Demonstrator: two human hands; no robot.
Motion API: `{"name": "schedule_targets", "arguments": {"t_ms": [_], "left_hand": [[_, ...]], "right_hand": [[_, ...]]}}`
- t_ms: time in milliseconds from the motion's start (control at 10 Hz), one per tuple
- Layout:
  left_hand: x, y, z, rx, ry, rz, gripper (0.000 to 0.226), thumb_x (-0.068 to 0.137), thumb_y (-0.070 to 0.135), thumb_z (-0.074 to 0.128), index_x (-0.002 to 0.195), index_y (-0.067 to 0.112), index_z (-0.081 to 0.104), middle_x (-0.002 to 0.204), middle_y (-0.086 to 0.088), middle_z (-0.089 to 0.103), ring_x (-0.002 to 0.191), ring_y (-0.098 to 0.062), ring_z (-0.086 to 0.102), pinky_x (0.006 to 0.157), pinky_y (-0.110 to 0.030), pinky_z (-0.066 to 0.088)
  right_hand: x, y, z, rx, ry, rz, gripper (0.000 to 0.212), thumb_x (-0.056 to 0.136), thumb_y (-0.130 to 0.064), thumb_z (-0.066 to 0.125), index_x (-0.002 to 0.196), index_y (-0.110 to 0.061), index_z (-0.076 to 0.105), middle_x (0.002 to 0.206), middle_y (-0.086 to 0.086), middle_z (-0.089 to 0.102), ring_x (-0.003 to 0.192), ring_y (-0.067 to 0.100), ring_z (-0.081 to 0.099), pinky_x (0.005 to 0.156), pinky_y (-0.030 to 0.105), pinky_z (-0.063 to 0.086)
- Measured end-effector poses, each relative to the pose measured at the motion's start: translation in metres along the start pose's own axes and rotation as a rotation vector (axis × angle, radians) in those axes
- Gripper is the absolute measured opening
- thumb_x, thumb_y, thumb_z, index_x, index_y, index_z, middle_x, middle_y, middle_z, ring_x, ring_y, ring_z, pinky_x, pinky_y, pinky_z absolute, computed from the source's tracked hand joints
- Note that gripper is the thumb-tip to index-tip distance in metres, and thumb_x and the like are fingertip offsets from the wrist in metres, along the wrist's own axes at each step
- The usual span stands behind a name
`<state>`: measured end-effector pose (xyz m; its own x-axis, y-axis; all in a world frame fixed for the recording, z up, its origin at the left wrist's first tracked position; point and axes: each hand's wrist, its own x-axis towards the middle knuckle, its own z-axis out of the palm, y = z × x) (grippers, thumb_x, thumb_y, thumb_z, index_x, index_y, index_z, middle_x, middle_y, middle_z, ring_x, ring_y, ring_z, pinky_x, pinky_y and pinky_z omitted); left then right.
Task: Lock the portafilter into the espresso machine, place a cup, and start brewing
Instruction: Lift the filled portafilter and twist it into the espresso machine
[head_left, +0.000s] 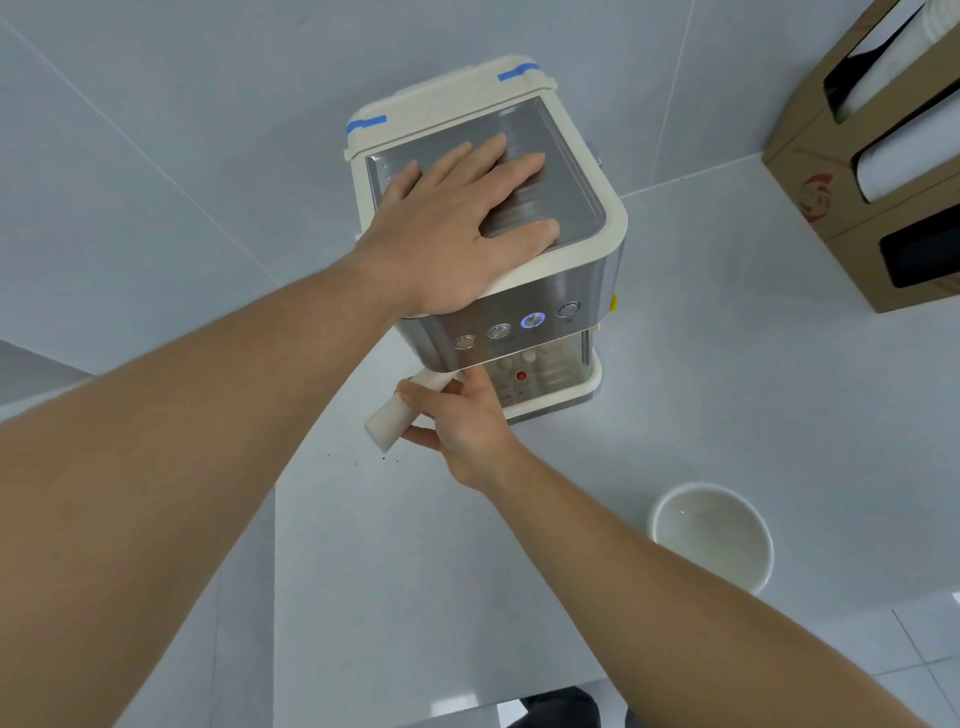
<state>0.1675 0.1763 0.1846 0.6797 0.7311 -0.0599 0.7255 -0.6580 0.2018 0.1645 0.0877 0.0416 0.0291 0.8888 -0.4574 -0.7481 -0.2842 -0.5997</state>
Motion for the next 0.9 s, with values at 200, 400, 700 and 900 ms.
{"name": "schedule_targets", "arguments": {"t_ms": [200,400,700,900], "left_hand": [[0.001,-0.001,0.000,-0.001,0.005,0.000,0.066,0.088,0.069,0.033,0.149,0.047,0.021,0.165,0.011,0.011,0.152,-0.012,0.004,0.121,-0.045,-0.001],[0.000,-0.001,0.000,0.005,0.014,0.004,0.066,0.088,0.069,0.033,0.149,0.046,0.022,0.165,0.011,0.012,0.152,-0.013,0.006,0.121,-0.046,0.000],[-0.002,0.000,0.000,-0.012,0.014,-0.003,0.066,0.088,0.068,0.034,0.149,0.047,0.023,0.165,0.012,0.013,0.152,-0.013,0.006,0.121,-0.046,0.000],[-0.004,0.000,-0.002,-0.022,0.006,0.005,0.064,0.090,0.067,0.034,0.149,0.047,0.022,0.165,0.012,0.011,0.152,-0.012,0.005,0.121,-0.043,-0.001]], "right_hand": [[-0.005,0.000,-0.010,-0.056,-0.015,0.000,0.044,0.079,0.001,0.072,0.115,-0.015,0.052,0.105,0.013,0.061,0.100,0.029,0.067,0.069,0.040,0.060],[-0.018,-0.008,-0.029,-0.078,-0.053,0.031,0.045,0.082,0.008,0.059,0.120,-0.014,0.051,0.092,0.008,0.060,0.078,0.029,0.069,0.074,0.048,0.059],[-0.027,-0.022,-0.037,-0.122,0.031,0.114,0.037,0.081,0.007,0.052,0.109,-0.017,0.053,0.080,0.013,0.049,0.054,0.025,0.051,0.052,0.034,0.051],[-0.028,-0.032,-0.043,-0.292,0.064,0.132,0.022,0.084,0.000,0.057,0.098,-0.014,0.048,0.066,0.010,0.047,0.045,0.022,0.048,0.046,0.030,0.047]]}}
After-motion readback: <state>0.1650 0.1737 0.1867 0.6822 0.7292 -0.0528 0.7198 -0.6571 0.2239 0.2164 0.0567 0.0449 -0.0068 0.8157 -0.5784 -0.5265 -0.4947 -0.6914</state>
